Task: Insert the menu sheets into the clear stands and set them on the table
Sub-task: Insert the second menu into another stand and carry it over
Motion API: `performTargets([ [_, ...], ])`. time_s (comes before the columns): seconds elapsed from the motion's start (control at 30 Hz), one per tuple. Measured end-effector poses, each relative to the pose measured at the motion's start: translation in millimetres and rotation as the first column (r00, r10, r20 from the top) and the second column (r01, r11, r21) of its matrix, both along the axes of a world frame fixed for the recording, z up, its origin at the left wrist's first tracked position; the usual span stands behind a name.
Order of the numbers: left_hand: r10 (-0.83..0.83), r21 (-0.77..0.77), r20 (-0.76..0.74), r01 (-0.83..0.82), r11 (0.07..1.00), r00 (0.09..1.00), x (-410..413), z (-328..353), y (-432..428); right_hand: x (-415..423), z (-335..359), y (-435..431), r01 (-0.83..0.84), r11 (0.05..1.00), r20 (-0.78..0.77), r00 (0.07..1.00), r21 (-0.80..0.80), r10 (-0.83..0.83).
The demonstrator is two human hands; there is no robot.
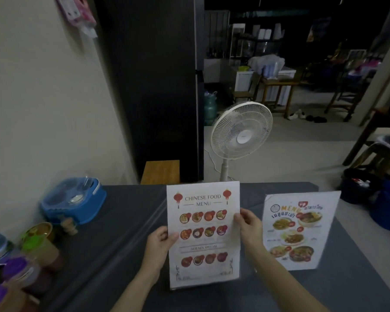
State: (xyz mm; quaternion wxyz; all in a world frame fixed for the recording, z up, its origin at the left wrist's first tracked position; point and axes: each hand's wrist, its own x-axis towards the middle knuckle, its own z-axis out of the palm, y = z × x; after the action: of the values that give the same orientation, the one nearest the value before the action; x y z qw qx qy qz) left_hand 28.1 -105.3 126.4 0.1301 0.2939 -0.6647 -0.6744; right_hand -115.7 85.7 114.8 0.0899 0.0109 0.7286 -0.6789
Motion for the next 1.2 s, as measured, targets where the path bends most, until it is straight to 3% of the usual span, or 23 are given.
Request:
performTargets([
  [0.47, -0.023, -0.164, -0.036, 0.017, 0.986, 0.999, -29, -6, -1, -5, -8, 18, 0.001, 0.998, 0.009, 1.0, -0.06, 0.0],
  [0.8, -0.01, -0.186, -0.087, -0.006, 0.983, 0.996, -32, -12, 0, -1, -10, 17, 0.07, 0.995, -0.016, 0.997, -0.075, -0.071],
  [1.2, 0.007, -0.258, -0.029, -0.014, 0.966, 1.0, -29, -24, -9, 4, -15, 18, 0.106, 0.993, -0.053, 0.993, -0.043, -0.109],
])
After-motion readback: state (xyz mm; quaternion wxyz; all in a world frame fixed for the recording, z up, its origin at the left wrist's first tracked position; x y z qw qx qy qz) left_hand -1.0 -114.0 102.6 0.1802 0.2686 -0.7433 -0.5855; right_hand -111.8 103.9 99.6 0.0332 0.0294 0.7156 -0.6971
